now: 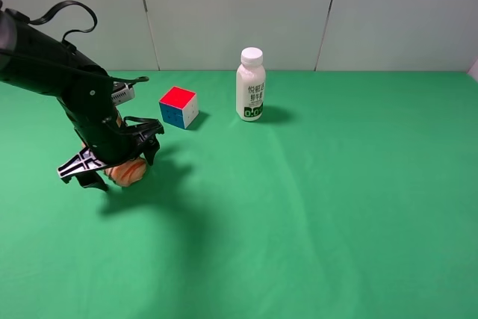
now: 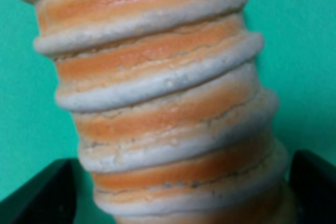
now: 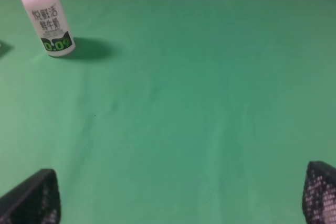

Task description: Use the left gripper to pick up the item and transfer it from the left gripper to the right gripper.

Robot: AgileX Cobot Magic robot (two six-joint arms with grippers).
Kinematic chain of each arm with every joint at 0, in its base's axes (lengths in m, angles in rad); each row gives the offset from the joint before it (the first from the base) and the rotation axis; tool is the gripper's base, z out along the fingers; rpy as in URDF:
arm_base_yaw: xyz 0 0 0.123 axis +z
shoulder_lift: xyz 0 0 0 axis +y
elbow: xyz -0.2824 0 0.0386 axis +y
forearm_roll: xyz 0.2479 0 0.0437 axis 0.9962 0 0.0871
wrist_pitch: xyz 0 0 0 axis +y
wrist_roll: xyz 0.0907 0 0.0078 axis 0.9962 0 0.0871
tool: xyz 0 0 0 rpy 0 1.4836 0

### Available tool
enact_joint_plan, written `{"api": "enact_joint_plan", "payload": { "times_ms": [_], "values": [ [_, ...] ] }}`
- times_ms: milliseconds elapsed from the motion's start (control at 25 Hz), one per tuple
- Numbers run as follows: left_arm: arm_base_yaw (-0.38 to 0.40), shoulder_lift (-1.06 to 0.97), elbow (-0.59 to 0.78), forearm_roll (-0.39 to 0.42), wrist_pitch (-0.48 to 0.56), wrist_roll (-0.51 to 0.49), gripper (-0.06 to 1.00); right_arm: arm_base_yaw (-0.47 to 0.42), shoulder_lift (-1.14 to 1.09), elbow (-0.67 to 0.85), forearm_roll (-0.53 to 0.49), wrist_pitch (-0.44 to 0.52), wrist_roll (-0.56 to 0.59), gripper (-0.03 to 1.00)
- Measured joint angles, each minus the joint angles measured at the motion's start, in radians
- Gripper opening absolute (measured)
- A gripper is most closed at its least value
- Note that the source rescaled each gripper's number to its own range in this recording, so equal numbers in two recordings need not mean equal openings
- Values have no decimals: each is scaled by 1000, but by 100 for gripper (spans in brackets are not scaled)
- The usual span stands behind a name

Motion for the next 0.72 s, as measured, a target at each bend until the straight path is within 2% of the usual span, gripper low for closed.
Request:
{"api": "enact_joint_plan", "payload": {
  "times_ms": [80, 240, 280, 440, 720],
  "values": [
    [0, 0, 0, 0, 0, 0, 63, 0, 0, 0, 0, 0, 0, 100],
    [0, 0, 0, 0, 0, 0, 34, 0, 0, 0, 0, 0, 0, 100],
    [0, 0, 0, 0, 0, 0, 30, 0, 0, 0, 0, 0, 0, 100],
    [0, 0, 0, 1, -1, 0, 20, 0, 0, 0, 0, 0, 0, 100],
    [0, 0, 0, 1, 4, -9, 12, 0, 0, 0, 0, 0, 0, 100]
  ]
}}
